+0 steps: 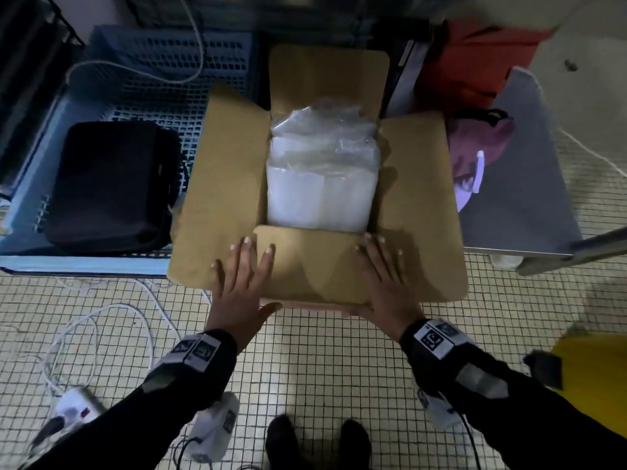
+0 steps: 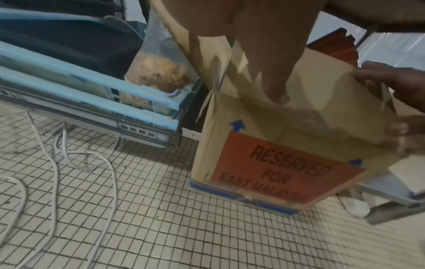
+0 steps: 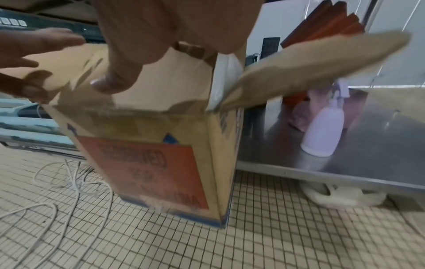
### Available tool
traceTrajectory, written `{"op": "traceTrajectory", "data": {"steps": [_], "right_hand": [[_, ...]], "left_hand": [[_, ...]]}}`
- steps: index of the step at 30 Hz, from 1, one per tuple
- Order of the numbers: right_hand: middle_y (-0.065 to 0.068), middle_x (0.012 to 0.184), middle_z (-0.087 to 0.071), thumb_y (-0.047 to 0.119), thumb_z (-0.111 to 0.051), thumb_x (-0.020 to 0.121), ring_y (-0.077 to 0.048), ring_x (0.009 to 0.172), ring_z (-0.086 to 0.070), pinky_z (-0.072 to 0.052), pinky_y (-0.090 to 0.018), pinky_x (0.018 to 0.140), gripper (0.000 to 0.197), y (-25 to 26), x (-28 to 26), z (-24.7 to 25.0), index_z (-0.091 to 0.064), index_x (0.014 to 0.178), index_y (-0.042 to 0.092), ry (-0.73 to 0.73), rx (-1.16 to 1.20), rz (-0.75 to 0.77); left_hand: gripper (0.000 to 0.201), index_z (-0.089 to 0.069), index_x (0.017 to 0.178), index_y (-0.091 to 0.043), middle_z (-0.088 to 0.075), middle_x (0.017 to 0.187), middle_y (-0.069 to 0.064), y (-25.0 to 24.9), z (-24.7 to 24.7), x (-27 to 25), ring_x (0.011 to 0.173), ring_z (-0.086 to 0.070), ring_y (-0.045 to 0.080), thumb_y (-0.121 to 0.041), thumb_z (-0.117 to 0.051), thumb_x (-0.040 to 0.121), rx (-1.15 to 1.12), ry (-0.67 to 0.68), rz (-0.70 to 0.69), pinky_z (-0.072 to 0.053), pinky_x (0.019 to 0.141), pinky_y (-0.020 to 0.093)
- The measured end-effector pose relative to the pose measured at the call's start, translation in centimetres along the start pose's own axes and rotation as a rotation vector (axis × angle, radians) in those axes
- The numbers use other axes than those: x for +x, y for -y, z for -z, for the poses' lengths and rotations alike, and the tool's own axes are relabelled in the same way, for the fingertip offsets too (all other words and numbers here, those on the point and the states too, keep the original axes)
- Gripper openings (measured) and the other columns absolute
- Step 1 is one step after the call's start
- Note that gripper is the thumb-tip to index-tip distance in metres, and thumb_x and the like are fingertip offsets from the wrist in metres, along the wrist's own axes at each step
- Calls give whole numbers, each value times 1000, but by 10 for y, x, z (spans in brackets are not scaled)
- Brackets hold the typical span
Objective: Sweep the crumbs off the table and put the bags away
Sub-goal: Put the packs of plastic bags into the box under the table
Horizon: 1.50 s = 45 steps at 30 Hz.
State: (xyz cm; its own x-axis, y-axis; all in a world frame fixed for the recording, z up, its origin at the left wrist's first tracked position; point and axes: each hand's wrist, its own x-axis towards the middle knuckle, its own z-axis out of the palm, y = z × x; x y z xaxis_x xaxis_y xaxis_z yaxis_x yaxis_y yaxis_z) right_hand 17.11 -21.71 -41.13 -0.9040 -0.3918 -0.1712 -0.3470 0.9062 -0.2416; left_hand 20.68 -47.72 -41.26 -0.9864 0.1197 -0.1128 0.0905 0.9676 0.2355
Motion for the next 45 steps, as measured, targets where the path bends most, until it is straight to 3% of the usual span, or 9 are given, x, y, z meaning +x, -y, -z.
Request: {"op": "traceTrajectory", "data": {"steps": [4,8,11,21,24,27,32,37,45], "right_hand": [[-1,158,-11,62,-43,74,-8,145,6,8,-38,117,89,-4,-6,-31,-16,145,14,-84,85,-72],[-3,154,-16,57,-45,78,-14,146,-7,7,-37,117,84,-11,-4,-41,-22,144,9,-166,41,-73],[-5,155,-17,64,-36,84,-7,147,8,8,-37,119,85,-15,-2,-45,-24,144,5,-197,54,-79],[-4,153,-25,69,-22,86,-8,147,3,0,-47,117,87,-38,53,-38,-30,142,3,-284,77,-49],[-5,152,-27,71,-21,84,-2,146,10,5,-46,115,87,-56,85,-28,-27,142,7,-271,75,-37],[-9,151,-32,70,-29,81,-1,145,11,10,-42,114,87,-70,115,-19,-28,141,7,-278,49,-20],[-3,159,-9,68,-18,66,-3,141,8,14,-45,115,102,-76,154,7,-17,149,8,-160,82,-57],[1,160,-2,64,-38,79,-15,148,4,13,-43,117,92,-70,160,19,-11,150,13,-28,42,-143],[-3,160,4,22,-62,87,-24,147,-10,-18,-41,119,83,-30,127,70,-9,150,18,79,296,-250]], "left_hand": [[84,-13,149,-18,3,160,3,9,-26,0,145,20,17,-62,-37,82,169,45,6,1,113,54],[81,-22,146,-15,-18,155,4,10,-39,8,146,2,21,-63,-25,82,237,61,43,11,112,54],[80,-27,145,-16,-23,153,3,13,-42,12,141,-17,21,-66,-20,83,222,79,66,3,109,56],[81,-33,142,-17,-40,148,4,14,-28,70,136,-27,24,-66,0,87,179,153,120,-12,102,61],[85,-22,146,-19,-32,153,2,13,-26,102,139,-16,25,-69,5,83,183,148,127,-2,105,60],[90,22,143,-30,12,159,-7,12,-19,135,142,22,20,-75,24,66,178,115,121,29,102,56],[72,31,138,-32,29,154,-6,11,-1,174,140,31,24,-58,-17,91,158,195,143,20,106,60],[74,28,142,-28,33,152,-2,10,8,182,136,35,24,-60,-14,90,182,278,111,24,102,58],[65,0,150,-26,-5,160,-3,-33,79,144,146,-10,19,-44,-31,96,19,295,111,-11,119,47]]}}
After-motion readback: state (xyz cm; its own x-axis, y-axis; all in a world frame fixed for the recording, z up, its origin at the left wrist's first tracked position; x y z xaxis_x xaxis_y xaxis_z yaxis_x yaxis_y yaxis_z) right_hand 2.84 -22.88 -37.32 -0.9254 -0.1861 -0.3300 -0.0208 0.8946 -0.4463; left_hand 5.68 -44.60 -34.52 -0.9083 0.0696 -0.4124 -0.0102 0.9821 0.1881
